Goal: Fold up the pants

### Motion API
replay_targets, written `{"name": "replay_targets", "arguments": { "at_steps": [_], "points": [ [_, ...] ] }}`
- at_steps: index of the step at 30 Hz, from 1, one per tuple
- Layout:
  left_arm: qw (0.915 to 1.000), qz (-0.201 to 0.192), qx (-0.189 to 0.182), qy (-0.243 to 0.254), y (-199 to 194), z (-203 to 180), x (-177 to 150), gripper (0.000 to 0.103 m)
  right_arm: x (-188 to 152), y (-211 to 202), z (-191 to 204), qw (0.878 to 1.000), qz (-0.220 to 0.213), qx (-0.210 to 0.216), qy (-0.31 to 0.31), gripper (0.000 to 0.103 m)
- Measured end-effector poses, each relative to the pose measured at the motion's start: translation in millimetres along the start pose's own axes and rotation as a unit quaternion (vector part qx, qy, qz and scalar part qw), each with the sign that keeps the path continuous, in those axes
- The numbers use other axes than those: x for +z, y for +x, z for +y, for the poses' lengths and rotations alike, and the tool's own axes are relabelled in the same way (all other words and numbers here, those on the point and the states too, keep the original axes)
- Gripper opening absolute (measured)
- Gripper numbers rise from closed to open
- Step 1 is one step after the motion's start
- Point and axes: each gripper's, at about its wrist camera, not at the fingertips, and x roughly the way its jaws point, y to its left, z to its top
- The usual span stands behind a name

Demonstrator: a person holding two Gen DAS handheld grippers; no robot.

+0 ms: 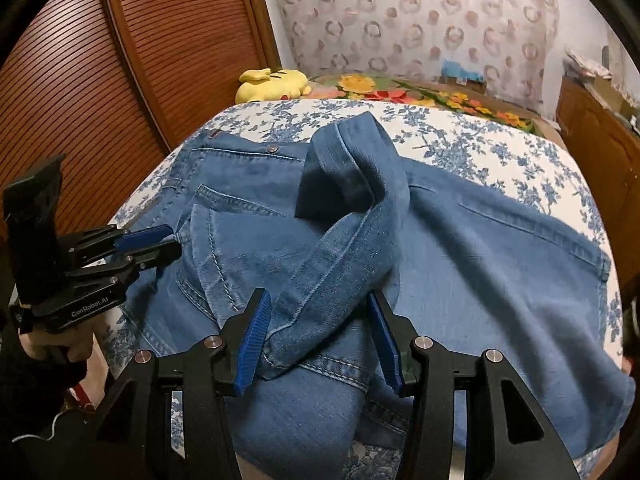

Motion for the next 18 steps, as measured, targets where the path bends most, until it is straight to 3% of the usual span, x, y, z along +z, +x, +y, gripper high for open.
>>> {"name": "replay_targets", "arguments": {
  "at_steps": [2, 6, 10, 18],
  "points": [
    [1.0000, 0.001, -0.002, 0.003, 0, -3, -3, 0.019, 0, 0, 2, 1.000, -0.004, 0.002, -0.006, 0.048],
    [0.9999, 0.004, -0.005, 0.010, 3, -7, -6, 0.011, 0, 3, 1, 1.000, -0.014, 0.013, -0.019, 0.008],
    [0.9996, -0.028, 0.003, 0.003, -13, -5, -3, 0.008, 8, -7, 1, 0.998, -0.045, 0.018, -0.036, 0.004],
    [0.9944, -0.103, 0.012, -0.018, -88, 5, -3, 0.007, 51, -35, 24, 0.991, -0.101, 0.026, -0.078, 0.003]
  ]
}}
